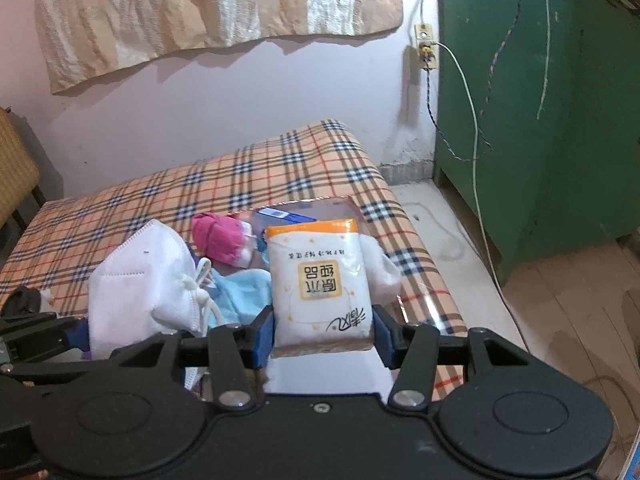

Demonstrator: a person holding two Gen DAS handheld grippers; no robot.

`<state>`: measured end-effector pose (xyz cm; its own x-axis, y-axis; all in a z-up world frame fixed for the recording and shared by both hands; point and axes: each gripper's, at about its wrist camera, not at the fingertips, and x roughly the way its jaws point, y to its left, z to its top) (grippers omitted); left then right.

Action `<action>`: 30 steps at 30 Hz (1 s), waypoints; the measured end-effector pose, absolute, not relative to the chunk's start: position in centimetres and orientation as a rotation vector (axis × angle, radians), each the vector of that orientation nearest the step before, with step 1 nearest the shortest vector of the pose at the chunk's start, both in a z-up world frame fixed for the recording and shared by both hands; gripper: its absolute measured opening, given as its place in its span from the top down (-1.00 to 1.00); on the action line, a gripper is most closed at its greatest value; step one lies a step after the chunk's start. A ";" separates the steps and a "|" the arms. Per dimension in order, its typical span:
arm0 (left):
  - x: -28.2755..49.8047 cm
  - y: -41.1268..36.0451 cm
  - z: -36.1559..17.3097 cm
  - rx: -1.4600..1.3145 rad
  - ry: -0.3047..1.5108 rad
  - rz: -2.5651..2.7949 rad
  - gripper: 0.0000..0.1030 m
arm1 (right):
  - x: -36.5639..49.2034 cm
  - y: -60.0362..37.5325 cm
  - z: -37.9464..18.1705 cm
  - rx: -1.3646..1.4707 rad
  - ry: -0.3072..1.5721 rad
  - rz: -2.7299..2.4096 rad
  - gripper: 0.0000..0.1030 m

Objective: Organize soft objects
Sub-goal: 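Open the left gripper dropping the face mask in the box while the right releases the tissue pack, then move both grippers back past the beige cup to the remaining items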

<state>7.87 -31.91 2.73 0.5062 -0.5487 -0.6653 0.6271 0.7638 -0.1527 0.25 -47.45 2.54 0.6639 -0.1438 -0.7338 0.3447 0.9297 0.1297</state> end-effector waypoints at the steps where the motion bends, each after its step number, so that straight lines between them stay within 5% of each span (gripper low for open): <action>1: 7.9 -32.0 2.6 0.110 0.762 -0.718 0.04 | 0.2 -47.7 2.4 0.273 0.804 -0.284 -0.19; 13: 8.4 -32.0 2.4 0.059 0.747 -0.733 -0.31 | -0.7 -48.8 2.3 0.309 0.793 -0.324 -0.38; 30: 6.7 -26.5 5.5 0.111 0.718 -0.547 -0.36 | -2.0 -43.1 5.6 0.242 0.750 -0.300 -0.44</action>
